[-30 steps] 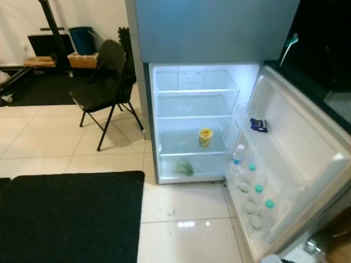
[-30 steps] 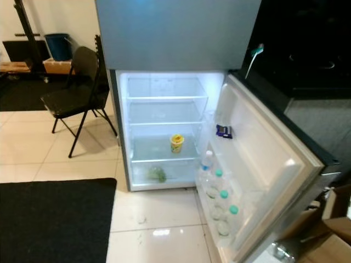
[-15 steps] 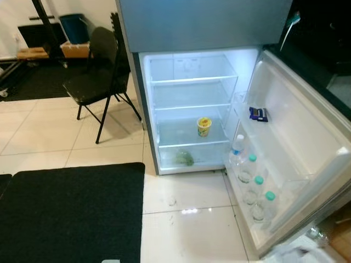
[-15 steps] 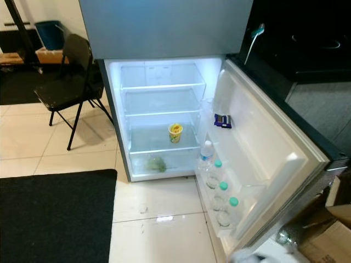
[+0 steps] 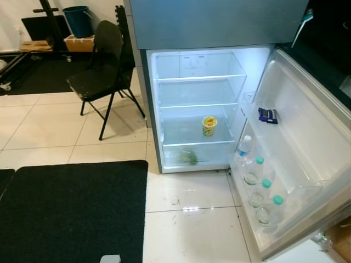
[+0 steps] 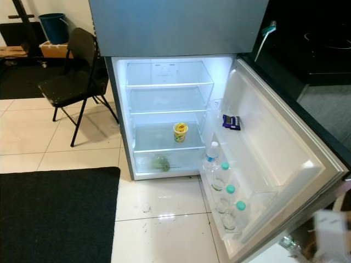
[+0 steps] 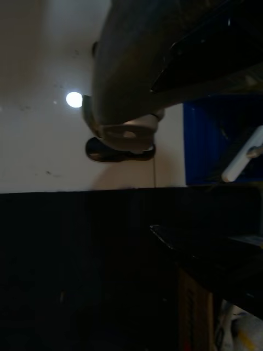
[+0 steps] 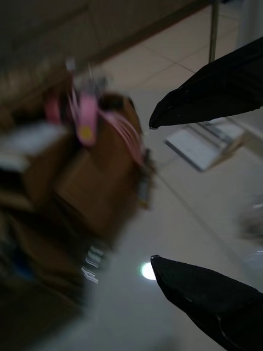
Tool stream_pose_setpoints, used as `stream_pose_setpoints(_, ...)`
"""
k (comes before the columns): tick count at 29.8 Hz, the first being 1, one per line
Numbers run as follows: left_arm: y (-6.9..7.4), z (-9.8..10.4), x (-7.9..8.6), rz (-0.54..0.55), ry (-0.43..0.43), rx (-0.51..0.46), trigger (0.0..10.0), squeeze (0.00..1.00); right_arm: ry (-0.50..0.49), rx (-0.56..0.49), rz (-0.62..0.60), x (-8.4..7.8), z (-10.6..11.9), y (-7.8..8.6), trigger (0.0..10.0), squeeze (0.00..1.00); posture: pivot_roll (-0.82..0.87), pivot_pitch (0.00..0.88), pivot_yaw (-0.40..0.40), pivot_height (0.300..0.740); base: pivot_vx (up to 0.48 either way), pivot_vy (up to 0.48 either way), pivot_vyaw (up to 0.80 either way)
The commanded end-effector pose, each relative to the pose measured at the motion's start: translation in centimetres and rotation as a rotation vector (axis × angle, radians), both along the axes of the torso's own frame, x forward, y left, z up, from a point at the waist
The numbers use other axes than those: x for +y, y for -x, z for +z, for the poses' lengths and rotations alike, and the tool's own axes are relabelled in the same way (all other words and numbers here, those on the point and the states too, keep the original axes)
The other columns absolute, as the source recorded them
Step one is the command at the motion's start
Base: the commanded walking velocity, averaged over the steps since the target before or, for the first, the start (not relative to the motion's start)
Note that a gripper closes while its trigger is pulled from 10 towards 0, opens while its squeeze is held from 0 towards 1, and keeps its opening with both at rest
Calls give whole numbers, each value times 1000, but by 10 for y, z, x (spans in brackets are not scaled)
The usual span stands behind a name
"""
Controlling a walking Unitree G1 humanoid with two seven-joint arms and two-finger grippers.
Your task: Restocking fridge
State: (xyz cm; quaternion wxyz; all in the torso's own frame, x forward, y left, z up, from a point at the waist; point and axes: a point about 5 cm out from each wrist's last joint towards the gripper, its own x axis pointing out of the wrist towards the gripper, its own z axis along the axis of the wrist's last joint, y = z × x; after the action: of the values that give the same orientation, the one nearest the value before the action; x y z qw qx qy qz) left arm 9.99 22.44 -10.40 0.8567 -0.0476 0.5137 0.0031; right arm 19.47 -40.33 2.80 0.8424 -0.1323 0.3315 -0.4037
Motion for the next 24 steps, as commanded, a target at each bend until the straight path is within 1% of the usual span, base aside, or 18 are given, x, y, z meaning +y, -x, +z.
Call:
stream_pose_setpoints(1, 2, -1, -2, 25, 17, -7, 10000, 0, 9, -68, -67, -5, 8, -3, 10000, 0, -42, 0, -29, 740, 0, 0, 0)
stream_pose_setpoints(2, 2, -1, -2, 25, 17, -7, 10000, 0, 9, -68, -67, -5, 8, -3, 10000, 0, -42, 0, -29, 740, 0, 0, 0)
stream_pose_setpoints(3, 0, 0, -1, 28, 18, -18, 10000, 0, 22, -136, -128, -13, 20, -6, 10000, 0, -42, 0, -27, 740, 0, 0, 0)
stream_pose_setpoints(4, 0, 0, -1, 28, 18, -18, 10000, 0, 22, -136, -128, -13, 20, -6, 10000, 0, -42, 0, -27, 740, 0, 0, 0)
stream_pose_setpoints(5, -2, 1, 0, 30, 19, -25, 10000, 0, -2, -231, -180, -18, 29, -9, 10000, 0, -40, 0, -25, 740, 0, 0, 0)
stream_pose_setpoints(6, -2, 1, 0, 30, 19, -25, 10000, 0, -2, -231, -180, -18, 29, -9, 10000, 0, -40, 0, -25, 740, 0, 0, 0)
stream_pose_setpoints(7, -2, 1, 1, 29, 20, -28, 10000, 0, -61, -365, -206, -21, 38, -16, 10000, 0, -41, 0, -22, 740, 0, 0, 0)
stream_pose_setpoints(8, -2, 1, 1, 29, 20, -28, 10000, 0, -61, -365, -206, -21, 38, -16, 10000, 0, -41, 0, -22, 740, 0, 0, 0)
stream_pose_setpoints(9, -2, 2, 2, 26, 20, -27, 10000, 0, -145, -519, -185, -20, 49, -28, 10000, 0, -43, 0, -19, 740, 0, 0, 0)
stream_pose_setpoints(10, -1, 1, 2, 20, 22, -21, 10000, 0, -237, -709, -59, -15, 67, -49, 10000, 0, -44, 0, -18, 740, 0, 0, 0)
stream_pose_setpoints(11, 0, 1, 2, 18, 23, -20, 10000, 0, -254, -742, -15, -13, 72, -54, 10000, 0, -41, 0, -19, 740, 0, 0, 0)
stream_pose_setpoints(14, 0, 1, 2, 17, 25, -20, 10000, 0, -266, -763, 28, -12, 76, -58, 10000, 0, -41, 0, -18, 740, 0, 0, 0)
stream_pose_setpoints(16, 1, 1, 2, 18, 31, -22, 10000, 0, -322, -800, 158, -5, 83, -69, 10000, 0, -43, 0, -18, 740, 0, 0, 0)
stream_pose_setpoints(18, 1, 1, 2, 18, 31, -22, 10000, 0, -337, -800, 185, -3, 84, -71, 10000, 0, -43, 0, -18, 740, 0, 0, 0)
stream_pose_setpoints(20, 1, 1, 2, 15, 34, -22, 10000, 0, -382, -749, 372, 11, 82, -80, 10000, 0, -45, 0, -17, 740, 0, 0, 0)
stream_pose_setpoints(21, 1, 1, 2, 15, 34, -22, 10000, 0, -382, -749, 372, 11, 82, -80, 10000, 0, -45, 0, -17, 740, 0, 0, 0)
stream_pose_setpoints(23, 0, 1, 2, 12, 36, -23, 10000, 0, -468, -719, 590, 30, 80, -89, 10000, 0, -50, 0, -16, 740, 0, 0, 0)
stream_pose_setpoints(24, 0, 1, 2, 12, 36, -23, 10000, 0, -468, -719, 590, 30, 80, -89, 10000, 0, -50, 0, -16, 740, 0, 0, 0)
